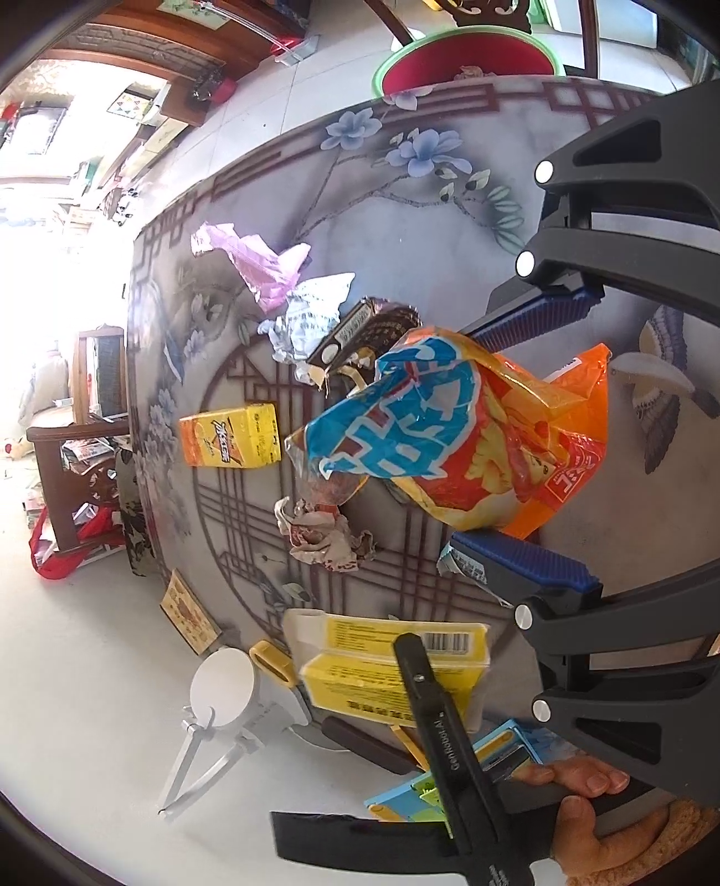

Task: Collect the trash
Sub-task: 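Lift the yellow box with the left gripper while the right lifts the chip bag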

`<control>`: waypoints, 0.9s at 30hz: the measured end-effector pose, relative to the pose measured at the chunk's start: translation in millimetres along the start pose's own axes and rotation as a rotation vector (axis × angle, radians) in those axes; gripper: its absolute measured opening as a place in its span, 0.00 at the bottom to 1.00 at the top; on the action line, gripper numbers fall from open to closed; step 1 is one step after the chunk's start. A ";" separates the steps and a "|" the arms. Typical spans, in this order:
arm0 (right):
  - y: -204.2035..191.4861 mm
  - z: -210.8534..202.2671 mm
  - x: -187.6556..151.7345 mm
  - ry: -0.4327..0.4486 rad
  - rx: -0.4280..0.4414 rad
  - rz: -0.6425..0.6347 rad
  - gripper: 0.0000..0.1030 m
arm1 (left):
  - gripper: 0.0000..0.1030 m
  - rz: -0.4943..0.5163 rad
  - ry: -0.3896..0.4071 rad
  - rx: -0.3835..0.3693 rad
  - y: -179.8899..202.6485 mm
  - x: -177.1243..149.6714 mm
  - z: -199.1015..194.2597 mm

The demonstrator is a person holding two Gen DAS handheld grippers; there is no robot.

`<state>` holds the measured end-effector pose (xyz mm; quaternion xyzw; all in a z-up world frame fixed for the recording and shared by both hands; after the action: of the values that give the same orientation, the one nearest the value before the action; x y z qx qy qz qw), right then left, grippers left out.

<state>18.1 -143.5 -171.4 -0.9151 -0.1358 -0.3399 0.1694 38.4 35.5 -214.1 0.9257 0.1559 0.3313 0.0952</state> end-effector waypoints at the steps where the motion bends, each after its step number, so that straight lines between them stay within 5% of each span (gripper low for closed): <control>1: 2.6 -2.0 -0.1 0.002 -0.002 0.002 0.62 | 0.35 0.008 0.006 -0.005 6.0 1.1 -0.6; 27: 96.8 -31.2 -7.8 0.013 -0.038 0.086 0.62 | 0.35 0.110 -0.007 -0.048 108.7 -21.3 10.8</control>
<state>29.7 -244.8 -175.5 -0.9208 -0.0888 -0.3409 0.1674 54.3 -74.2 -204.4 0.9315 0.0966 0.3362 0.0995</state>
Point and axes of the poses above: each gripper's, at about its wrist camera, not at the fingertips, and z roughly the way its jaws point, y to its right, x to its top, the point moved 9 cm from there along z, roughly the way its jaws point, and after that the axes turned 13 degrees about y, right-handed, at the moved point
